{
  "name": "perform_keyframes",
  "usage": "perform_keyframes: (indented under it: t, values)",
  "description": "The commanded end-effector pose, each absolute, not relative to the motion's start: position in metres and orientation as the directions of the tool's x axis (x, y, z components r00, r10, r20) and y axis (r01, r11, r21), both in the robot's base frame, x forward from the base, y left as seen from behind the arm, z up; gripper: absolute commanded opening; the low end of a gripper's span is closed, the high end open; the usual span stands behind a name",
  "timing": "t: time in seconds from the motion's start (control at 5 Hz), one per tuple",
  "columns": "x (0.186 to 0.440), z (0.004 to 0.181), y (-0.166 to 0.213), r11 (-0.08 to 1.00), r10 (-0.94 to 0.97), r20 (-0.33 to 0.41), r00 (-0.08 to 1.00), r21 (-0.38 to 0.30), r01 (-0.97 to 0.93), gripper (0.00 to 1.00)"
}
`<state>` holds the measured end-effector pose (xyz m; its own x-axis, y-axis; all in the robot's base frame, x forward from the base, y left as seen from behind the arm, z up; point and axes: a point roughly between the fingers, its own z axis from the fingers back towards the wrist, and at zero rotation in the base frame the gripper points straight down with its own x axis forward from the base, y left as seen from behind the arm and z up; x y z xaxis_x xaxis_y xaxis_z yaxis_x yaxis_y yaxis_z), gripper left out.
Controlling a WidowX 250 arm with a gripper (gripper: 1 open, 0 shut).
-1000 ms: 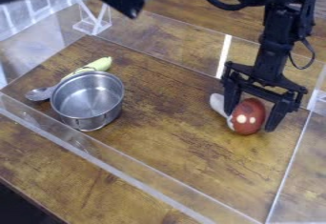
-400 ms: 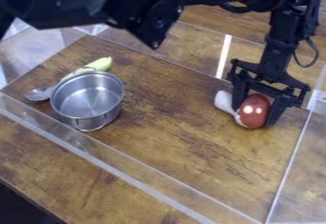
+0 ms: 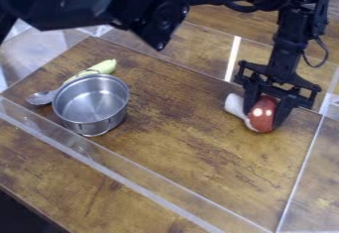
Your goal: Put the mushroom in the silver pot
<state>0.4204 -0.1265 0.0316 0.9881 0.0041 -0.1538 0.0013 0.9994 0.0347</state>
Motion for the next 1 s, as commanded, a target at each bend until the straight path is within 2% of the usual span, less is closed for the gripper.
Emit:
perform_keyframes:
  t: [0.0, 0.6, 0.8]
  values:
    - [0.422, 0.046, -0.116, 1.0, 0.004, -0.146, 0.989, 0.017, -0.001, 0.0]
    - [0.42, 0.055, -0.108, 1.0, -0.017, -0.202, 0.979, -0.006, 0.016, 0.0]
    - [0.415, 0.069, -0.103, 0.999, -0.013, -0.197, 0.98, -0.036, 0.007, 0.0]
